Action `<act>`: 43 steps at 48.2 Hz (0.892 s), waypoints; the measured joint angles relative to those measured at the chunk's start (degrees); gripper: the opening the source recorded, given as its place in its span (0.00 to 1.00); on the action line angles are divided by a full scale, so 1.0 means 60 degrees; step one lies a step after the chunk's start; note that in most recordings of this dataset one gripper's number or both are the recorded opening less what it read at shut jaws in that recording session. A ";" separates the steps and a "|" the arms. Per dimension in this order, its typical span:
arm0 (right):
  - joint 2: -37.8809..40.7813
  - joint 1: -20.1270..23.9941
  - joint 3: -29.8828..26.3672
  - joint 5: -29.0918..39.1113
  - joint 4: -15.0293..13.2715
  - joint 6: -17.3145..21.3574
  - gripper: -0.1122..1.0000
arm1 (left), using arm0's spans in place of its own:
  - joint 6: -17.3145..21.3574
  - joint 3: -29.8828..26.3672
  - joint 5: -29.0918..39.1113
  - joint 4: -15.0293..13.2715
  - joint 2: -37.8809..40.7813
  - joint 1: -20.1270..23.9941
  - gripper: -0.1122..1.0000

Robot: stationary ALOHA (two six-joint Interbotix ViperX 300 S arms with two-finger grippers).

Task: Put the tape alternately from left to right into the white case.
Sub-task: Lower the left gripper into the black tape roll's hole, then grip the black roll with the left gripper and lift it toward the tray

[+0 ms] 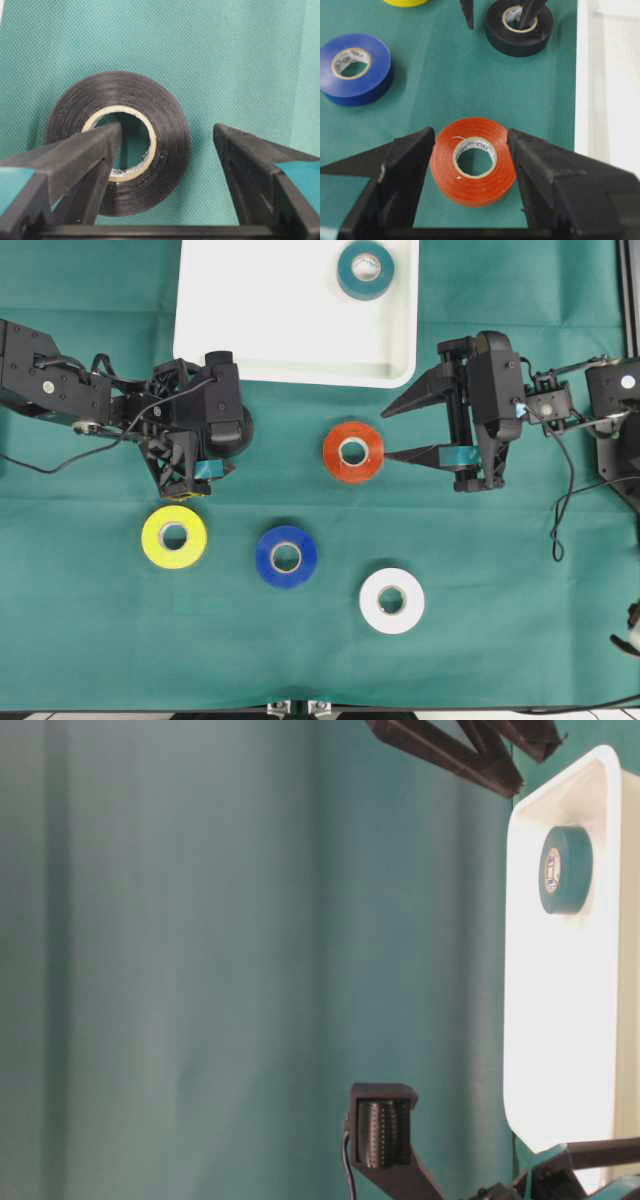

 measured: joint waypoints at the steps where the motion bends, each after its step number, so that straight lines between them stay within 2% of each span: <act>1: 0.0000 0.0000 0.0000 0.0000 0.0000 0.0000 0.71 | 0.0000 0.0000 0.0000 0.0015 0.0000 0.0000 0.89; 8: 0.0000 0.0000 0.0000 0.0000 0.0000 0.0000 0.71 | 0.0000 0.0000 0.0000 0.0000 0.0015 0.0015 0.87; 12: 0.0000 0.0000 0.0000 0.0000 0.0000 0.0000 0.71 | 0.0000 -0.0015 0.0000 0.0000 0.0015 0.0000 0.80; 14: -0.0015 0.0000 0.0000 0.0000 -0.0015 0.0000 0.71 | 0.0000 -0.0015 0.0000 0.0000 0.0015 0.0000 0.72; 22: 0.0000 0.0000 0.0000 0.0000 0.0000 0.0000 0.71 | 0.0000 -0.0029 0.0029 0.0015 0.0015 0.0000 0.31; 26: 0.0000 0.0000 0.0000 0.0000 0.0000 0.0000 0.71 | 0.0015 -0.0029 0.0088 0.0015 0.0000 0.0029 0.17; 43: 0.0000 0.0000 0.0000 0.0000 0.0000 0.0000 0.71 | 0.0015 -0.0044 0.0190 0.0015 0.0015 0.0029 0.14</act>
